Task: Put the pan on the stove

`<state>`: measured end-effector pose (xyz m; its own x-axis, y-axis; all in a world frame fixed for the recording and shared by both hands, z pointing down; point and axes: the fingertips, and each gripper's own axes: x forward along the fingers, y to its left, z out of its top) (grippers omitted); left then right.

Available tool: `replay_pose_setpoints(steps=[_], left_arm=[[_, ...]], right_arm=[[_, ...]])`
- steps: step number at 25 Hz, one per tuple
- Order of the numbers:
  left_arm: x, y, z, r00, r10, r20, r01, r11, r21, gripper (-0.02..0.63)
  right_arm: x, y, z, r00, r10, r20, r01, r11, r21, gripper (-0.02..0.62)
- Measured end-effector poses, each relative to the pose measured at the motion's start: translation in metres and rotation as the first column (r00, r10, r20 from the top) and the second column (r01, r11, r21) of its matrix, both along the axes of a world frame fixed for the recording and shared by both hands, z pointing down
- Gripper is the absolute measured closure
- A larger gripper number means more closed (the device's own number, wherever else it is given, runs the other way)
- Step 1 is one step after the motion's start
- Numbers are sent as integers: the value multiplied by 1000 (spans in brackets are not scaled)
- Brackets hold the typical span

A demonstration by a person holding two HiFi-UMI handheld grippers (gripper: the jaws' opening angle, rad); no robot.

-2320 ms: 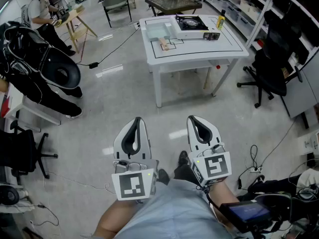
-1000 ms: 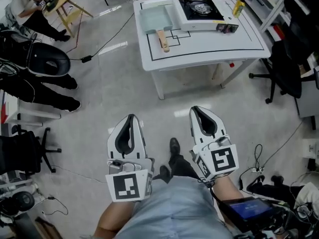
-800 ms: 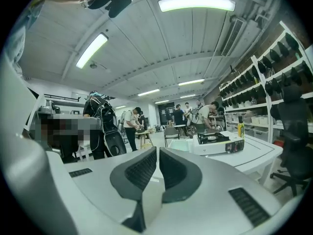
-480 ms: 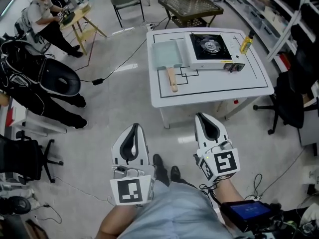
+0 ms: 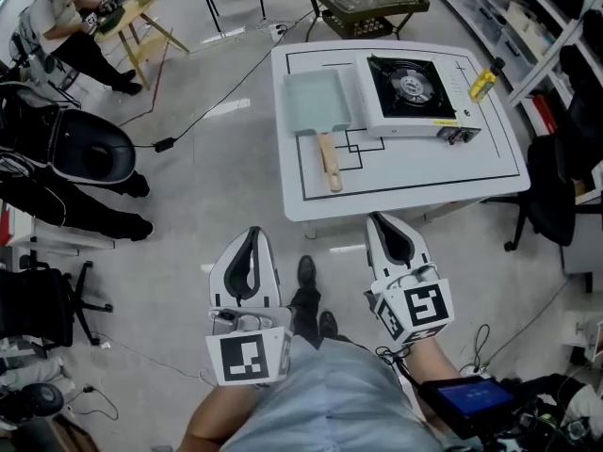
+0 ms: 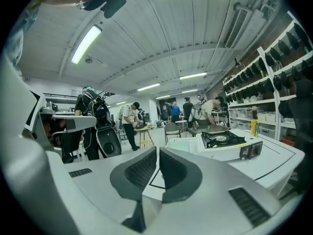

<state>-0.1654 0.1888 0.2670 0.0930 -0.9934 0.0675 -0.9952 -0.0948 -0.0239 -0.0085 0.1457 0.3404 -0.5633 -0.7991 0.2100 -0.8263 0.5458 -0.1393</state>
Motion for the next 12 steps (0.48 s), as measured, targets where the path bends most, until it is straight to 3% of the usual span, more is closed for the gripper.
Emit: replay_pose_setpoints(steps=[6, 12], left_arm=[[-22, -73, 13, 1000, 15, -20, -16, 999, -35, 588], [-41, -136, -7, 999, 43, -18, -43, 999, 4, 588]], right_arm=[[-25, -64, 12, 1000, -3, -7, 3, 999, -33, 545], [-43, -125, -8, 1000, 21, 2, -21, 1000, -4, 545]])
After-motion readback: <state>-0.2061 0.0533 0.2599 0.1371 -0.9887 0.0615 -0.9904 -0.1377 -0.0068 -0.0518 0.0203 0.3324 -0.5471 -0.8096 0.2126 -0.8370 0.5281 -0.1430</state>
